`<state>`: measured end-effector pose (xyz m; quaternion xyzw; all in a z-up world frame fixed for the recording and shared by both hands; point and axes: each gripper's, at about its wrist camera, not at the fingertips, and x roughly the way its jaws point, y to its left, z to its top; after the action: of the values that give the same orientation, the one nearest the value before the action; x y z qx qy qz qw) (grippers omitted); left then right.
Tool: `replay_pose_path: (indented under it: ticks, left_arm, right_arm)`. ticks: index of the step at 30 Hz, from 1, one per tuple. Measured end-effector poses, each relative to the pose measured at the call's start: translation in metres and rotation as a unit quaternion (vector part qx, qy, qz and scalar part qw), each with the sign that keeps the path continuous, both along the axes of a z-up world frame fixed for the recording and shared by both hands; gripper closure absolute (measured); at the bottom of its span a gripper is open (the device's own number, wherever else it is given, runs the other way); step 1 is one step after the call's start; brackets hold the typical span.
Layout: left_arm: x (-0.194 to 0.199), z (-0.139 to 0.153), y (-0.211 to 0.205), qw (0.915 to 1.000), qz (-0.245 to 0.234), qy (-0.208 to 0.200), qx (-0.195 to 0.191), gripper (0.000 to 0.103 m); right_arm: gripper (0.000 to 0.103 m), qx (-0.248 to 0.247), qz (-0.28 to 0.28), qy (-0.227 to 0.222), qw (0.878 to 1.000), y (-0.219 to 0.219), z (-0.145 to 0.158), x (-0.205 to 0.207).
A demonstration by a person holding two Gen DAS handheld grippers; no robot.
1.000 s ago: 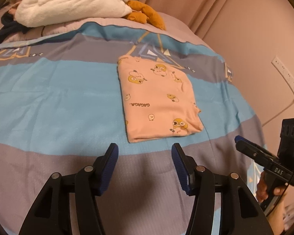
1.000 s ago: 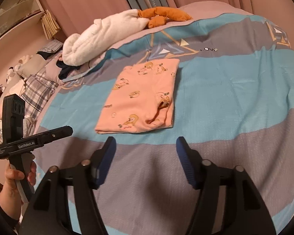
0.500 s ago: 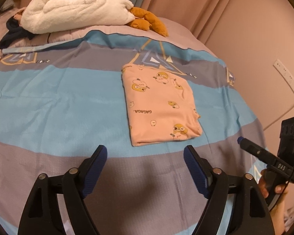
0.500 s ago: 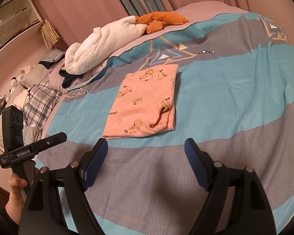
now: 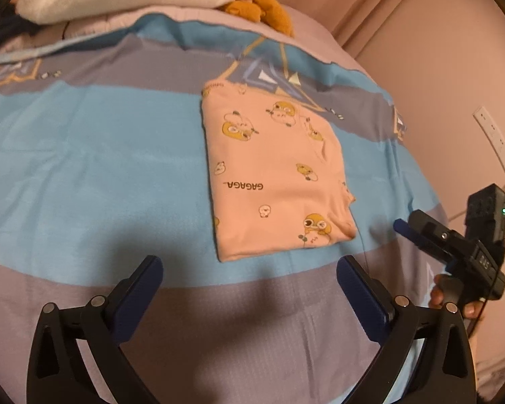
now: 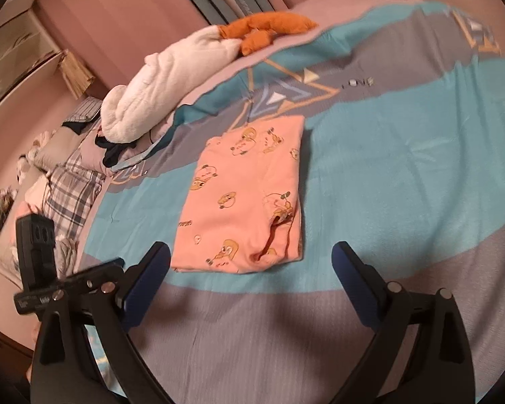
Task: Fold small clothes
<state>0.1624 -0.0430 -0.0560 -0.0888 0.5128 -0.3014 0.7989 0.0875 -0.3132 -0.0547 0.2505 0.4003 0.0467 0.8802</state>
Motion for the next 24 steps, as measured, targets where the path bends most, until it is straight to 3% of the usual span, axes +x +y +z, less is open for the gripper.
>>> replay_pose_path:
  ticks: [6,13,19,24]
  left_arm:
    - [0.026,-0.014,-0.007,0.9990,0.004,0.031,-0.031,0.001]
    - [0.063,-0.030,-0.017,0.9921,0.016,0.075,-0.099,0.001]
    - [0.086,-0.039,-0.030,0.9866,0.021,0.098,-0.129,0.001]
    - [0.096,-0.049,-0.038,0.9843,0.024,0.115,-0.131,0.001]
  right_arm:
    - [0.006,0.051,-0.011,0.038,0.998,-0.015,-0.026,0.028]
    - [0.006,0.060,-0.011,0.055,0.997,-0.026,-0.040,0.062]
    - [0.016,0.067,-0.001,0.067,0.995,-0.026,-0.053,0.093]
    - [0.027,0.075,0.008,0.072,0.995,-0.023,-0.062,0.115]
